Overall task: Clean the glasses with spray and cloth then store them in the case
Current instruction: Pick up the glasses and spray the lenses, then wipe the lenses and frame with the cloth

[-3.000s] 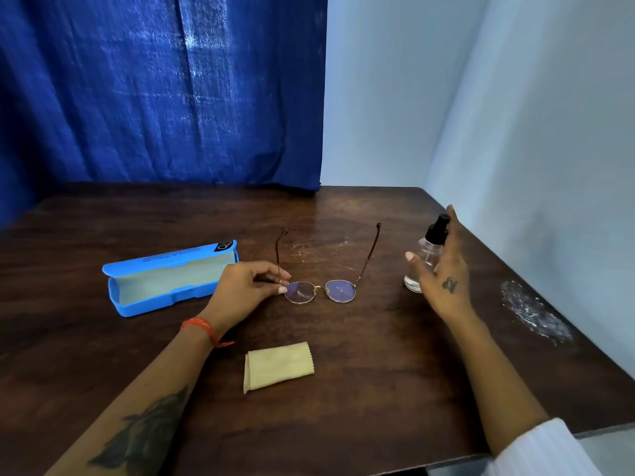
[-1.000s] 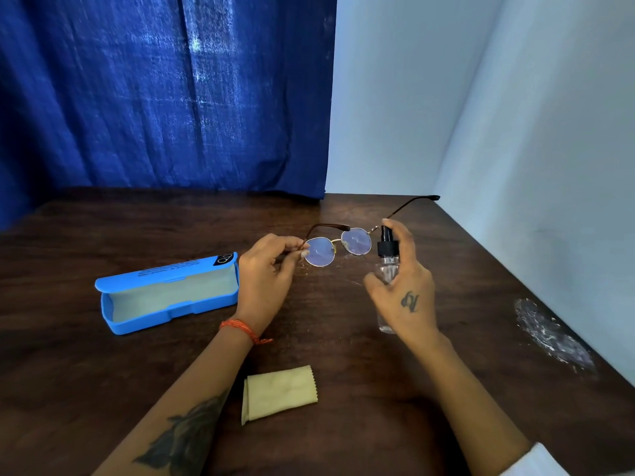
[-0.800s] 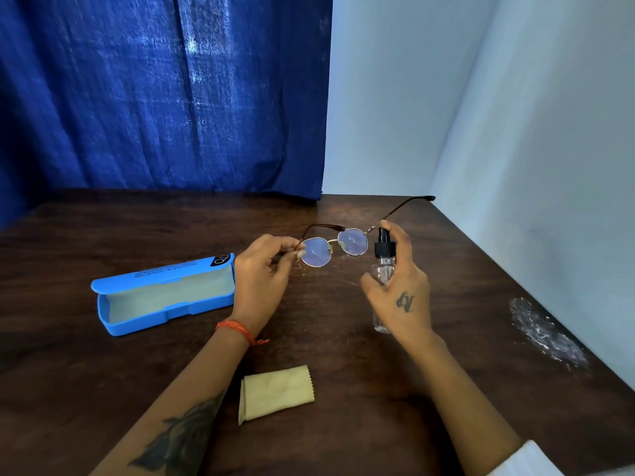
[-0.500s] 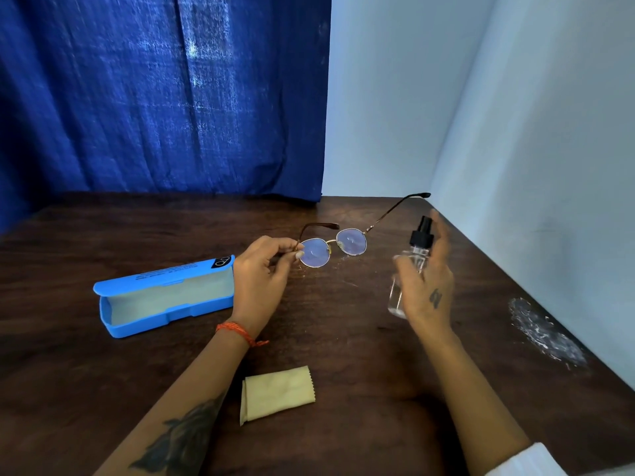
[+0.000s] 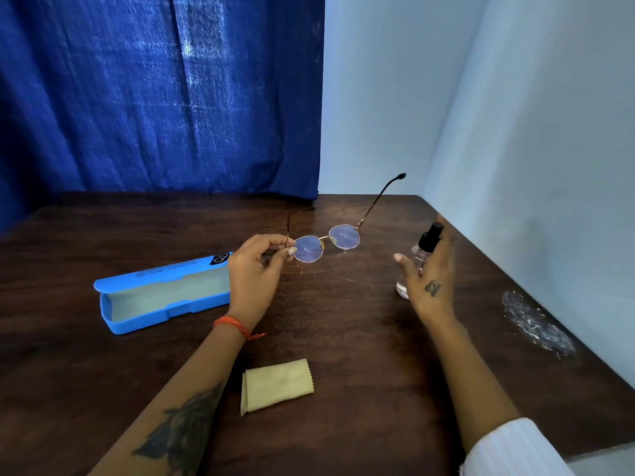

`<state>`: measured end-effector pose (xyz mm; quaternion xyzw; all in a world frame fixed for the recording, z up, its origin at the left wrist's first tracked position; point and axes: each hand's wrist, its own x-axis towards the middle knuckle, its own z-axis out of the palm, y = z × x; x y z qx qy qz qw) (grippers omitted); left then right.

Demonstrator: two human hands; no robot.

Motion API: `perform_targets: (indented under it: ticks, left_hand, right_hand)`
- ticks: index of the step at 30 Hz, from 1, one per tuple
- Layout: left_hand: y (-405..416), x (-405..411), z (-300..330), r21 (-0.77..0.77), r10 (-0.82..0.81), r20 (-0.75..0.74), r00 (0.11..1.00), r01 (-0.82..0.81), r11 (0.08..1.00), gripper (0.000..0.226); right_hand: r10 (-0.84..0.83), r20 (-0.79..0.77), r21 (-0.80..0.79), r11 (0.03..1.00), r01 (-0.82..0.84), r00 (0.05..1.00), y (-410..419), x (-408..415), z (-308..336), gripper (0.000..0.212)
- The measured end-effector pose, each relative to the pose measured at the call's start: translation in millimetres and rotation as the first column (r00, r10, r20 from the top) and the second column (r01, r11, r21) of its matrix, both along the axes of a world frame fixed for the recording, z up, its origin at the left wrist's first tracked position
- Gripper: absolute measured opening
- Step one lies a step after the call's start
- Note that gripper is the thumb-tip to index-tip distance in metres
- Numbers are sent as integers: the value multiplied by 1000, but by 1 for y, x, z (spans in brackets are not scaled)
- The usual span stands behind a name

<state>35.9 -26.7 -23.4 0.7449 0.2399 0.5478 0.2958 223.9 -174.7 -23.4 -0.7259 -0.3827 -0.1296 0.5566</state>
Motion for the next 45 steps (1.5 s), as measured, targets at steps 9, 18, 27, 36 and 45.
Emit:
perform_targets:
  ticks: [9, 18, 27, 36, 45]
  left_hand:
    - [-1, -3, -1, -50, -34, 6, 999, 34, 998, 13]
    - [1, -2, -4, -122, -66, 4, 998, 66, 990, 11]
    - [2, 0, -6, -161, -97, 2, 995, 96, 982, 9]
    - [3, 0, -8, -205, -122, 3, 992, 120, 971, 13]
    - [-7, -24, -6, -183, -170, -116, 979, 147, 972, 15]
  right_hand:
    - [-181, 73, 105, 979, 173, 981, -3, -4, 0, 82]
    - [454, 318, -184, 891, -415, 832, 1, -88, -6, 34]
    - [814, 80, -613, 495, -616, 575, 11, -118, -24, 37]
    - [787, -87, -400, 534, -745, 611, 10, -112, -13, 8]
    - [391, -202, -78, 908, -413, 898, 12, -65, 24, 30]
